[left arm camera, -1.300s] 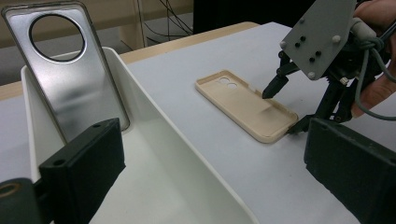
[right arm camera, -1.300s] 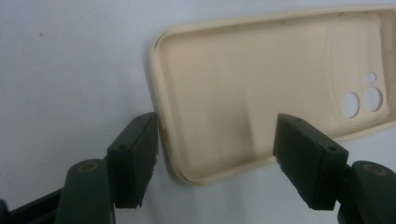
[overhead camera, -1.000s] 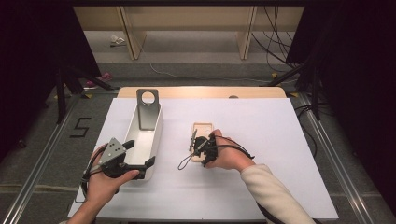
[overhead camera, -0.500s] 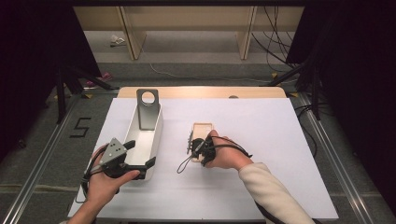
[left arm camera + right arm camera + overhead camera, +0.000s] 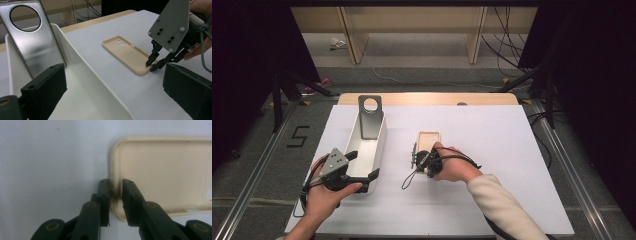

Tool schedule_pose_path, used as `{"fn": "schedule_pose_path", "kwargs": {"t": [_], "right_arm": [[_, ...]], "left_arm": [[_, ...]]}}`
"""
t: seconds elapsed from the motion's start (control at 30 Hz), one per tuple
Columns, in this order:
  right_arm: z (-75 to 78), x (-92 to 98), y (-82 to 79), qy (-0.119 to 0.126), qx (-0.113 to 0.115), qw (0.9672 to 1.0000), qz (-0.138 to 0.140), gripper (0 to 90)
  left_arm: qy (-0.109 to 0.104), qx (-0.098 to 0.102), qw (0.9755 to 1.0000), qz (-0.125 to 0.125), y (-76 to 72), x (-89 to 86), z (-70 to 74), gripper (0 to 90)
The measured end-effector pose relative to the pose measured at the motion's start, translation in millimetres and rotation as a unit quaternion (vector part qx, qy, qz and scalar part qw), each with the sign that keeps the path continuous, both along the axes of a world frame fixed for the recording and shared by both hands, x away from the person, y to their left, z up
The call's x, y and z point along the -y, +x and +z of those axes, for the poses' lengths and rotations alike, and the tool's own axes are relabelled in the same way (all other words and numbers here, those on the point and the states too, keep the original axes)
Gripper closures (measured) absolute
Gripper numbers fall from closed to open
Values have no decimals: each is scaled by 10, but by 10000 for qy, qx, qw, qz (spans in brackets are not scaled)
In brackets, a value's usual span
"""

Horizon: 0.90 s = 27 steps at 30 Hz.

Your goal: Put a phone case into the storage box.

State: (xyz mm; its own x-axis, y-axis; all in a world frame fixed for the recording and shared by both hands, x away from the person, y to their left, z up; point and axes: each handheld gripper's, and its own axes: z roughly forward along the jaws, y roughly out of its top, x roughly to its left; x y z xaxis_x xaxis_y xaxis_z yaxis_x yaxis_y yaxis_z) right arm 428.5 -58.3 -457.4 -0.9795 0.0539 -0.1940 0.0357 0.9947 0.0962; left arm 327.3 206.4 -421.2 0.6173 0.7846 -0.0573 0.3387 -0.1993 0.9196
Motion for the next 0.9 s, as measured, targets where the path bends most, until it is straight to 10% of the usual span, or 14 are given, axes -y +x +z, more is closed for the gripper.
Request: {"fn": "schedule_pose_path", "kwargs": {"t": [0.57,0.9], "right_arm": [[-1,18,-33,48,42,10000,45,860],[9,125,-49,490,44,9987,-97,868]], "left_arm": [[-13,13,10000,17,1,-5,3,45],[-18,9,10000,38,5,-8,-2,46]]}}
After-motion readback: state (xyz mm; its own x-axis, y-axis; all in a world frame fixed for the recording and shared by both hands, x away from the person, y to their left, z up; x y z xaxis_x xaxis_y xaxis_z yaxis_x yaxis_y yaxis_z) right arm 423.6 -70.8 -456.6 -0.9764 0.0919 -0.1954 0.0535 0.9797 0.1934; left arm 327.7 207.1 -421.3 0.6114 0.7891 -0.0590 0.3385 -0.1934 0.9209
